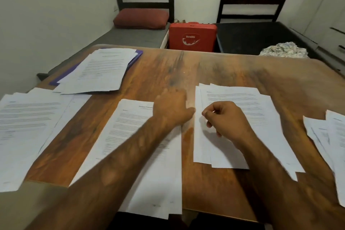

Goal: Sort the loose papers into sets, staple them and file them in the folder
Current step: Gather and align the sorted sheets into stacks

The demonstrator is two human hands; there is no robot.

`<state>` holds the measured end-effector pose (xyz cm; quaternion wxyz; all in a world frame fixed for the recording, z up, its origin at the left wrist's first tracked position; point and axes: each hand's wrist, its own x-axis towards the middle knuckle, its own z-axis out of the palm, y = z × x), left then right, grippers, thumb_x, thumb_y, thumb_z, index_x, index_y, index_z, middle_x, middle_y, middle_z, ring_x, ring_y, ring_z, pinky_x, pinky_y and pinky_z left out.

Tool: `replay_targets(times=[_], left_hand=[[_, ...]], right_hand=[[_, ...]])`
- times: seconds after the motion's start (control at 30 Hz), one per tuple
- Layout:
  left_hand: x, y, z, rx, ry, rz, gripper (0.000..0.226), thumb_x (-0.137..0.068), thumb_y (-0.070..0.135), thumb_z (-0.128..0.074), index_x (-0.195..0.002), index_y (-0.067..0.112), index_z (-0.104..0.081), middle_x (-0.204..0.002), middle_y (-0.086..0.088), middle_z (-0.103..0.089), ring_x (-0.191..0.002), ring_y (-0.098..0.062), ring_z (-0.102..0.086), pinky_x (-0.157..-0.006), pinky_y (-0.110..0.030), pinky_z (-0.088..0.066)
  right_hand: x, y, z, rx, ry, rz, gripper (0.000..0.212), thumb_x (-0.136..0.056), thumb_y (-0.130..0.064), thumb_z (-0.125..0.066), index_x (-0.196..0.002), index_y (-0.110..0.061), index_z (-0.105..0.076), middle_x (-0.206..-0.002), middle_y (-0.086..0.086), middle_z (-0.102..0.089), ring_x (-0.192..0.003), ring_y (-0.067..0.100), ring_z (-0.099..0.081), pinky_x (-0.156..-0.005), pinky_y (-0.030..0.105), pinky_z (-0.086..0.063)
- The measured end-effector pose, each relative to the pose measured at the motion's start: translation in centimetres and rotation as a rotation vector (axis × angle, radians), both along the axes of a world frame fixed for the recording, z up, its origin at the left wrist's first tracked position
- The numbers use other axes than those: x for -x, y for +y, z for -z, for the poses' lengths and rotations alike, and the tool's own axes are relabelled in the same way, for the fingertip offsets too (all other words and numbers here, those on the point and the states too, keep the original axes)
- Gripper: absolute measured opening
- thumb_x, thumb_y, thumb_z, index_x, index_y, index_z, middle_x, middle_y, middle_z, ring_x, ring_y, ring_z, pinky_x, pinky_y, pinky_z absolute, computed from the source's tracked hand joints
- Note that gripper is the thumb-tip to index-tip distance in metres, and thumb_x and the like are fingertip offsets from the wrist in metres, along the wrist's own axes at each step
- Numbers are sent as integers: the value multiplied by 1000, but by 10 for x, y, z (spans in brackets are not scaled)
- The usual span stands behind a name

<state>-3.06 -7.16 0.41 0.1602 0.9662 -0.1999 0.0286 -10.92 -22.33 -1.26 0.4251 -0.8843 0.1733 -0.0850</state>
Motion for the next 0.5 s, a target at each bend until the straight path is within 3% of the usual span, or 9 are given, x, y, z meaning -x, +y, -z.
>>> replay_targets(times=[0.07, 0.13, 0.23, 0.5], left_hand=[[0, -29, 6, 47, -49, 56, 38, -93, 52, -66, -118, 24, -66, -122, 2, -66, -107, -19, -61, -98, -38, -54], [-4, -54, 14, 69, -76, 95, 43, -96, 52, -62, -129, 24, -64, -134, 2, -62, -116, -17, -58, -100, -35, -49], [-15, -76, 30, 64, -63, 108, 50, -101, 52, -53, -140, 22, -55, -144, -1, -53, -126, -20, -52, -105, -37, -45], [-42, -89, 65, -95, -94, 58, 58, -103, 62, -33, -143, 26, -53, -156, -4, -42, -142, -26, -36, -119, -48, -28]], right_hand=[[4, -21, 5, 188, -4, 126, 12, -98, -35, -65, -97, -29, -75, -93, -8, -76, -78, 12, -67, -74, 33, -59], [11, -40, 11, 369, 7, 228, 17, -98, -40, -63, -106, -30, -74, -102, -8, -75, -90, 14, -66, -80, 32, -55], [15, -54, 27, 485, 12, 287, 31, -98, -47, -60, -121, -30, -70, -119, -5, -71, -106, 16, -61, -90, 36, -54], [14, -57, 50, 489, -8, 282, 34, -98, -54, -56, -122, -31, -63, -125, -7, -67, -105, 13, -60, -95, 33, -52]])
